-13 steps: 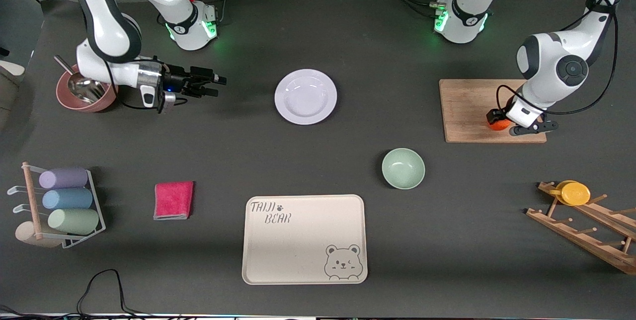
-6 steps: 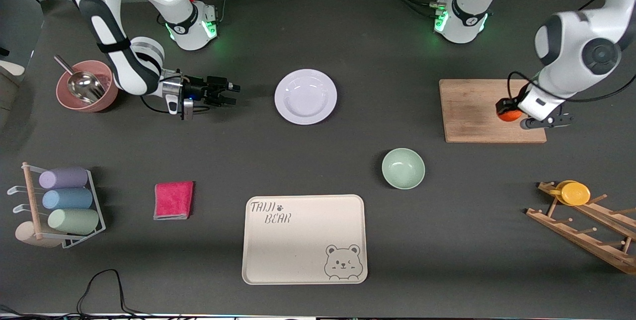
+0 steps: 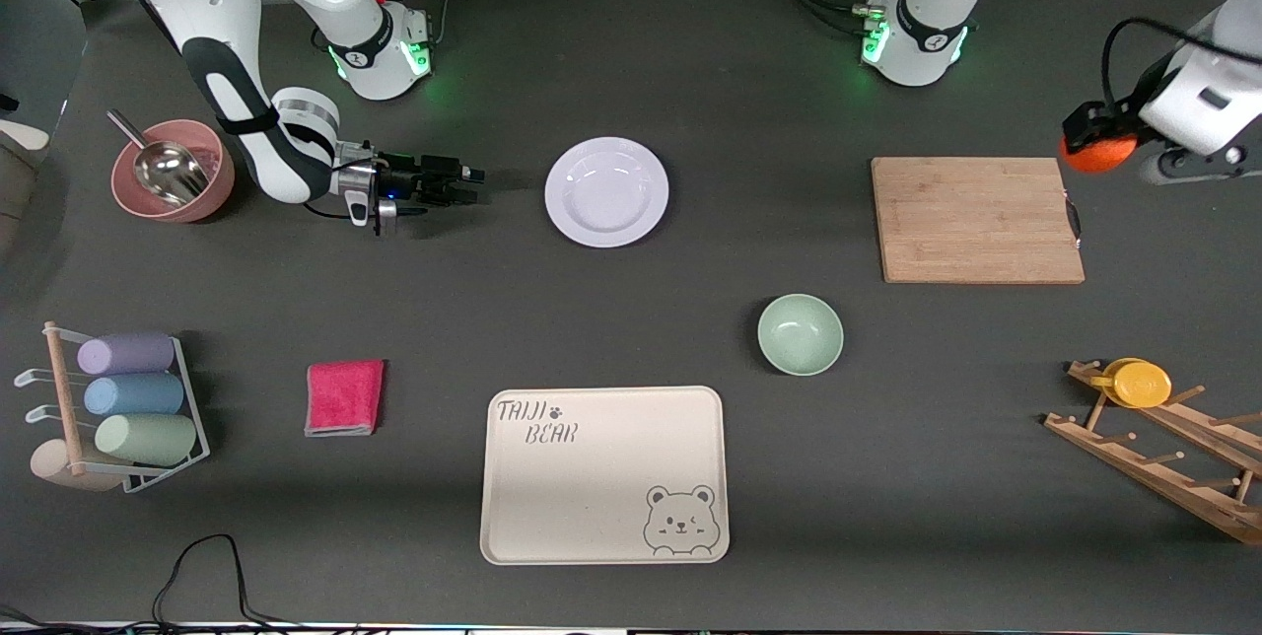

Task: Place orange and plate with both arms
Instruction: 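Lift the orange and carry it over the white plate with the left gripper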

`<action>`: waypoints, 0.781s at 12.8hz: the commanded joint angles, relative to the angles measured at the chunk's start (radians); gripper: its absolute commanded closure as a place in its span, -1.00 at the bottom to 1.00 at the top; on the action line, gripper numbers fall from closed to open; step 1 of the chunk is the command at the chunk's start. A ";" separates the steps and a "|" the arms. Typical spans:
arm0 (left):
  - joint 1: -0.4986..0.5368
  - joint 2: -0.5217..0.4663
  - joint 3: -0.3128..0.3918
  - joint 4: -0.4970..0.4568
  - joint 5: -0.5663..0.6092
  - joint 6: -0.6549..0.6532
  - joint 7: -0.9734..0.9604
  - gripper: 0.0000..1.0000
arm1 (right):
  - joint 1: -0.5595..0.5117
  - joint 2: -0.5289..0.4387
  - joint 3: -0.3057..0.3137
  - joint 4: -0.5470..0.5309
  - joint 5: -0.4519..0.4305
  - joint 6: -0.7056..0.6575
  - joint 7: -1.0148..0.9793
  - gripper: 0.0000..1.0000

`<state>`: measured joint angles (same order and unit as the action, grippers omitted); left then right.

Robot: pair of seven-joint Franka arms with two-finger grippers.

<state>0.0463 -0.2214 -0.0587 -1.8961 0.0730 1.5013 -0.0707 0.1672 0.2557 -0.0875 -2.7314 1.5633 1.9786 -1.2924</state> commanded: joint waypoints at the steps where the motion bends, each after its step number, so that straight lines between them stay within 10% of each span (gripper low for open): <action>1: -0.011 0.046 -0.001 0.130 -0.004 -0.100 -0.003 1.00 | -0.003 0.045 -0.006 0.006 0.029 -0.021 -0.036 -1.00; 5: -0.052 0.063 -0.022 0.138 -0.057 -0.101 -0.100 1.00 | -0.003 0.050 -0.006 0.009 0.029 -0.021 -0.038 -1.00; 10: -0.060 0.204 -0.405 0.137 -0.128 0.095 -0.640 1.00 | -0.005 0.050 -0.008 0.012 0.027 -0.021 -0.053 -0.32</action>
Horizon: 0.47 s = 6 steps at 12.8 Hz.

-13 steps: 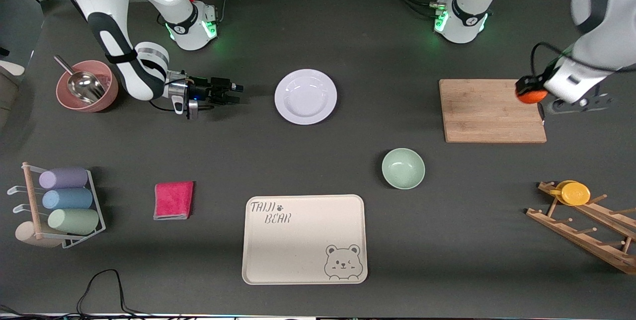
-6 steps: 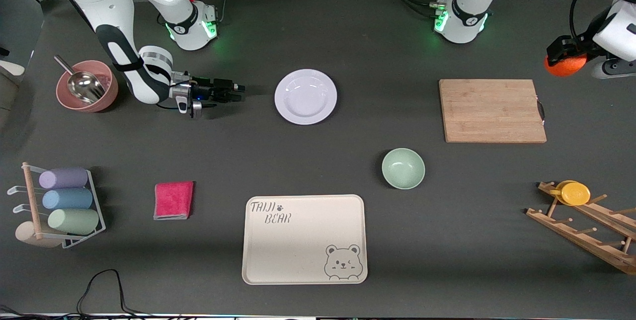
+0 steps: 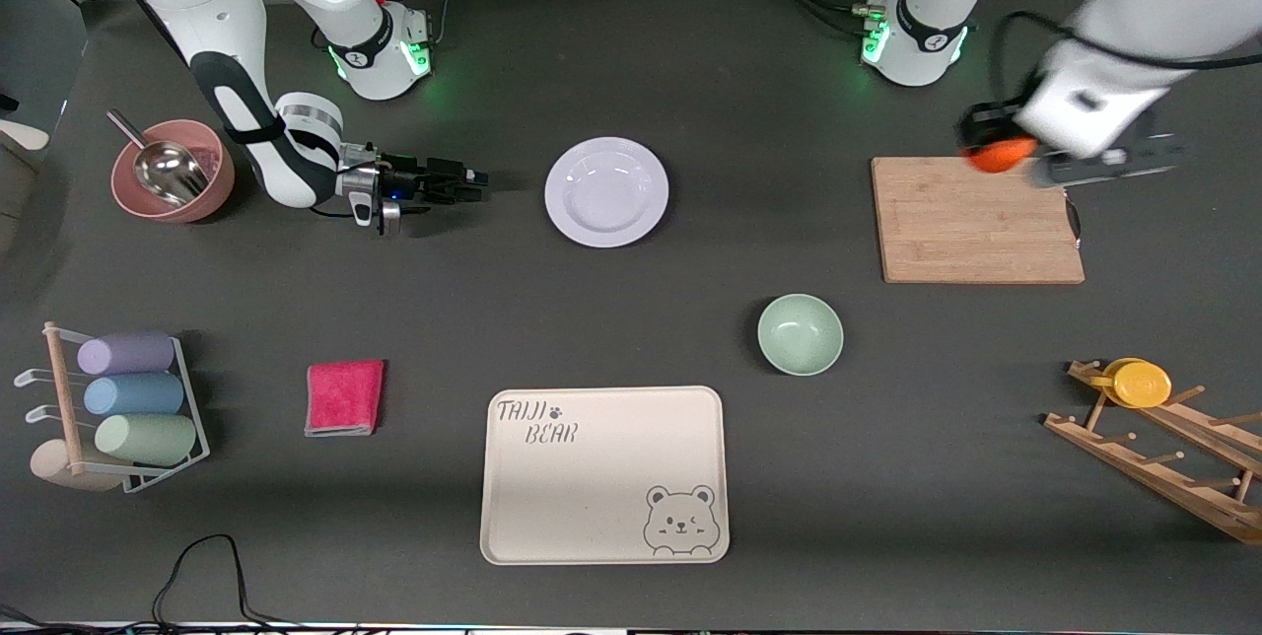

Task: Place orange and plate with both arms
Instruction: 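Lift the orange and carry it over the white plate with the left gripper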

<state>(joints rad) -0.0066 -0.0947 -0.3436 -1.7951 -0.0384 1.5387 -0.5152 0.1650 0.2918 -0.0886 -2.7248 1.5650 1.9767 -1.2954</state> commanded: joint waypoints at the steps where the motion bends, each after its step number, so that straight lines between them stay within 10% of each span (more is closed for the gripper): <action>1: -0.009 0.126 -0.193 0.036 -0.020 0.123 -0.315 1.00 | -0.004 0.023 -0.006 0.007 0.027 -0.019 -0.070 -0.16; 6: -0.185 0.381 -0.304 0.033 0.041 0.383 -0.730 1.00 | -0.015 0.033 -0.006 0.008 0.027 -0.019 -0.110 0.14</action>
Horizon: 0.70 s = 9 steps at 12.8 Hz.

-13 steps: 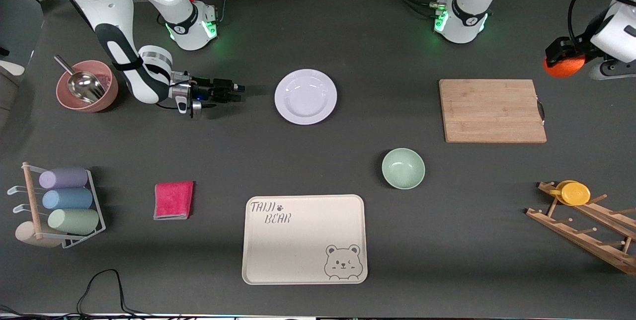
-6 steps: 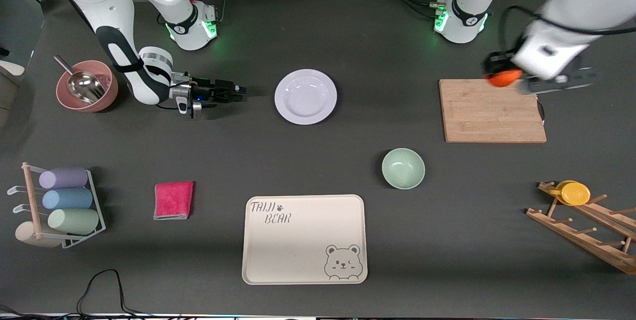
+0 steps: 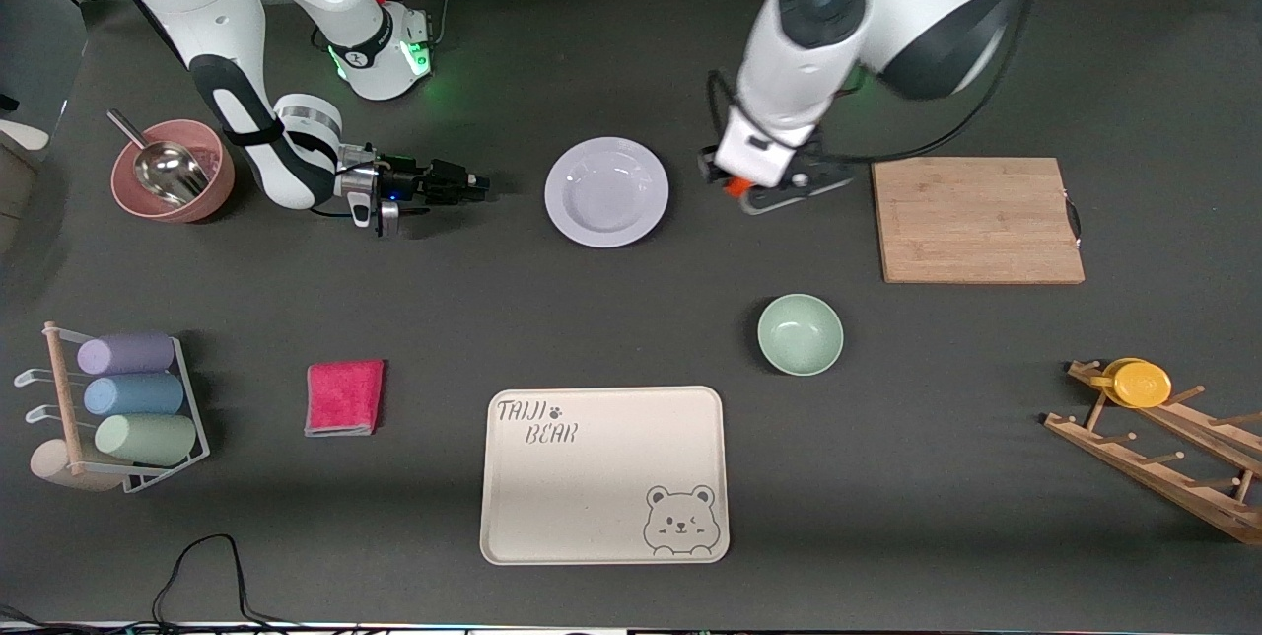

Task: Place orange and plate with both arms
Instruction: 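Lift the orange and carry it over the white plate with the left gripper, then lower the orange onto the plate and open the left gripper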

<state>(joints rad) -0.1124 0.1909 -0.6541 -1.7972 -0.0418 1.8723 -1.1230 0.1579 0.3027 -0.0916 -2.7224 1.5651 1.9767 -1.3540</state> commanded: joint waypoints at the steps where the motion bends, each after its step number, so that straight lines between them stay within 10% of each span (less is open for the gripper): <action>1: -0.122 0.143 0.005 0.035 0.086 0.086 -0.191 1.00 | -0.008 0.023 -0.003 0.006 0.027 -0.019 -0.051 0.14; 9: -0.303 0.433 0.008 0.038 0.341 0.367 -0.515 1.00 | -0.008 0.075 -0.002 0.021 0.029 -0.030 -0.111 0.14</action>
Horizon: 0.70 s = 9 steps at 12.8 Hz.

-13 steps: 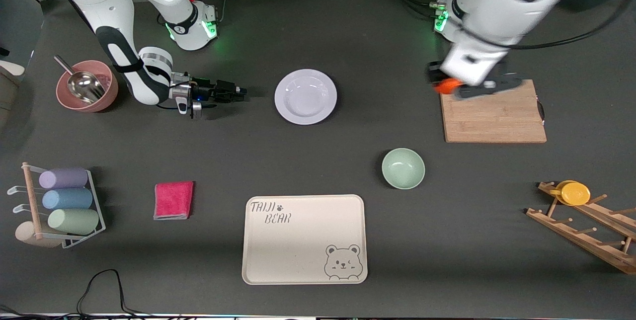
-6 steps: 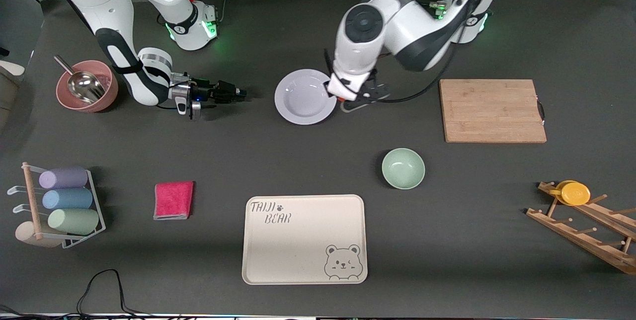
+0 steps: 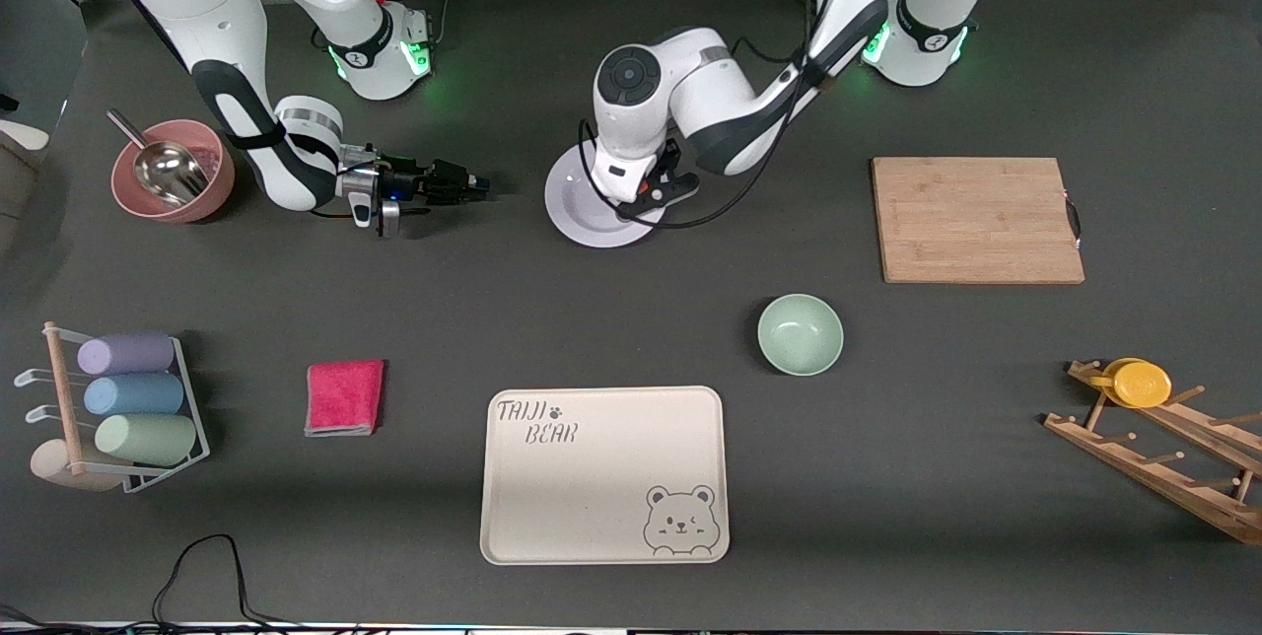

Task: Place orange and plate with both arms
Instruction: 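Lower the orange onto the plate and open the left gripper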

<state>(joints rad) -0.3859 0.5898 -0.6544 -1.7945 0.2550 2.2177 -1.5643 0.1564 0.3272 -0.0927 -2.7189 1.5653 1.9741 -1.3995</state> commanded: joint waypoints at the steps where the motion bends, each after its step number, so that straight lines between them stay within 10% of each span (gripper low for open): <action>1: -0.050 0.051 0.012 0.035 0.068 0.042 -0.115 1.00 | -0.006 0.058 -0.002 0.021 0.033 -0.049 -0.068 0.14; 6: -0.094 0.111 0.018 0.038 0.178 0.097 -0.229 1.00 | -0.008 0.062 -0.002 0.025 0.036 -0.054 -0.091 0.14; 7: -0.094 0.111 0.018 0.038 0.179 0.096 -0.227 -0.70 | -0.009 0.070 -0.002 0.027 0.035 -0.054 -0.095 0.14; 9: -0.094 0.105 0.018 0.038 0.185 0.083 -0.227 -1.00 | -0.011 0.070 -0.002 0.027 0.036 -0.054 -0.096 0.14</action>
<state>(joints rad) -0.4623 0.6969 -0.6489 -1.7802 0.4176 2.3164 -1.7660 0.1557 0.3688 -0.0947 -2.7017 1.5733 1.9383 -1.4507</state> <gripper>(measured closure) 0.115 0.568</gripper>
